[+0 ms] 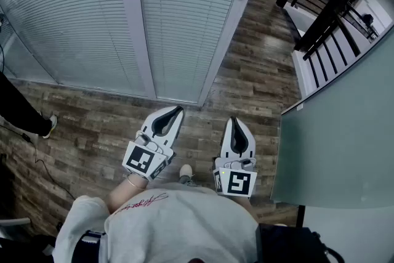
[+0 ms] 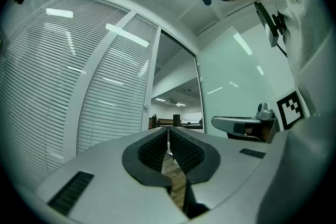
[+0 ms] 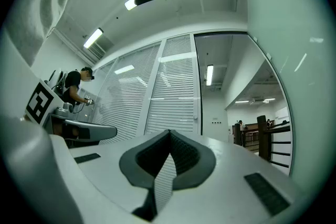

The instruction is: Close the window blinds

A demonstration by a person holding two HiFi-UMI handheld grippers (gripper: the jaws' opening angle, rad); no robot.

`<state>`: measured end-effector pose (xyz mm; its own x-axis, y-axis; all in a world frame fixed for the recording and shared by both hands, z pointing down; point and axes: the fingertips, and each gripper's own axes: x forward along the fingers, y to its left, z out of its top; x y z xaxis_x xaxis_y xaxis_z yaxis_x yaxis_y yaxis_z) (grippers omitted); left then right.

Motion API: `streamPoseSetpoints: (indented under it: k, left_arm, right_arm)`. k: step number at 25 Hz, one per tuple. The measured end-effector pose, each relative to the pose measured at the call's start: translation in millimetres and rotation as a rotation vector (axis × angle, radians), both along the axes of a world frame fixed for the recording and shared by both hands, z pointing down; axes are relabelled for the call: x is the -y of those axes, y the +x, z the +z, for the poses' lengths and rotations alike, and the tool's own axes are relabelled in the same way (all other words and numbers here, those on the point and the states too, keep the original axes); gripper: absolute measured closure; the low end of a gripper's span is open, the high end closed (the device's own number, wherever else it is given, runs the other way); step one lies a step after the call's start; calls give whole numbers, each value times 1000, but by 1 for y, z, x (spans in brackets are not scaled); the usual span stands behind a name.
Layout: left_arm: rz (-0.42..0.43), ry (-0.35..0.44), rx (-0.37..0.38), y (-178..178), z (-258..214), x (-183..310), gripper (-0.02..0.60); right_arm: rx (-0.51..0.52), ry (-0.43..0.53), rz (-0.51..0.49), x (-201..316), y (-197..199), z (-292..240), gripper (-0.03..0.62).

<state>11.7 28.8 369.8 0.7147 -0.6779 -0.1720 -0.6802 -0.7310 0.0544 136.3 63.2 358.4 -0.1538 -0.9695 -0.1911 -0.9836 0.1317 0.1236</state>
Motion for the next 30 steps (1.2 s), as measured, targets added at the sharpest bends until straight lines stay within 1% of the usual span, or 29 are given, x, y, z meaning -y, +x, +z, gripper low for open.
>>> streamPoseSetpoints:
  k: [8, 13, 15, 19, 23, 26, 28, 30]
  left_arm:
    - [15, -4, 10, -19, 8, -40, 561]
    - [16, 25, 9, -21, -2, -41, 561]
    - [3, 22, 1, -18, -6, -39, 561]
    - [0, 23, -3, -3, -11, -36, 561]
    - [-16, 26, -8, 11, -10, -34, 561]
    - [-44, 10, -20, 17, -2, -31, 561]
    - [-63, 3, -39, 20, -3, -31, 561]
    - [-66, -3, -39, 19, -2, -28, 561]
  right_arm:
    - [-6, 10, 10, -43, -22, 7, 577]
    - [-21, 20, -28, -40, -31, 0, 577]
    - [-22, 26, -26, -39, -25, -5, 577]
    - [-3, 55, 0, -39, -1, -16, 576]
    - [-8, 21, -19, -31, 17, -9, 576]
    - [-28, 11, -32, -24, 27, 0, 576]
    - [-38, 0, -45, -18, 31, 6, 576]
    - [-41, -13, -48, -9, 31, 10, 576]
